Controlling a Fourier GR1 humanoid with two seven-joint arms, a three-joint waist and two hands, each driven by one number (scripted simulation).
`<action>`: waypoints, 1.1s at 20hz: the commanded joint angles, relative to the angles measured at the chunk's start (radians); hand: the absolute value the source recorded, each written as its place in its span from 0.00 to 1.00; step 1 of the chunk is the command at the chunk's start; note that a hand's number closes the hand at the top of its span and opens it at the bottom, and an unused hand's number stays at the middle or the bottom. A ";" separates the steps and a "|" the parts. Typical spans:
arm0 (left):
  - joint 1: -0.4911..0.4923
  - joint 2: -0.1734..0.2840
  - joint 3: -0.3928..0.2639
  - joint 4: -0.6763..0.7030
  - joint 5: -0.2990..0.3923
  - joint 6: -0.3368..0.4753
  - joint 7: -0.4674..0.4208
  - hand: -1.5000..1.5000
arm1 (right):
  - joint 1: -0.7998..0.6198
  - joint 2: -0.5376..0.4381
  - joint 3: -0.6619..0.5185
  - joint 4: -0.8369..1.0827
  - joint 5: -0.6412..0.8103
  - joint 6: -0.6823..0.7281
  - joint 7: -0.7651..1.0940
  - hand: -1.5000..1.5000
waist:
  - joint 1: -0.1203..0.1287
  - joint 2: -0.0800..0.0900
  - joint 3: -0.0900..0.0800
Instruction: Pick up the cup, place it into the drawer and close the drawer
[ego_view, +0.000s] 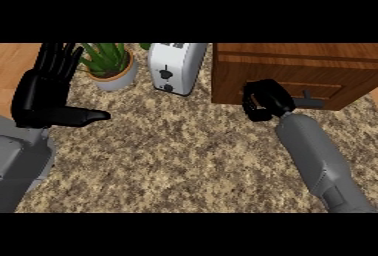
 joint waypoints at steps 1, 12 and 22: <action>0.046 0.015 0.018 -0.009 0.004 -0.052 -0.024 0.00 | -0.099 -0.071 -0.075 0.185 -0.030 0.030 -0.056 1.00 | 0.008 0.015 0.005; 0.034 -0.029 -0.011 0.013 -0.008 -0.091 -0.029 0.00 | -0.213 -0.129 -0.135 0.289 -0.072 0.087 -0.069 1.00 | 0.041 0.040 0.006; 0.040 -0.047 -0.013 0.025 -0.010 -0.113 -0.042 0.00 | -0.227 -0.168 -0.187 0.292 -0.122 0.111 -0.128 1.00 | 0.047 0.040 0.006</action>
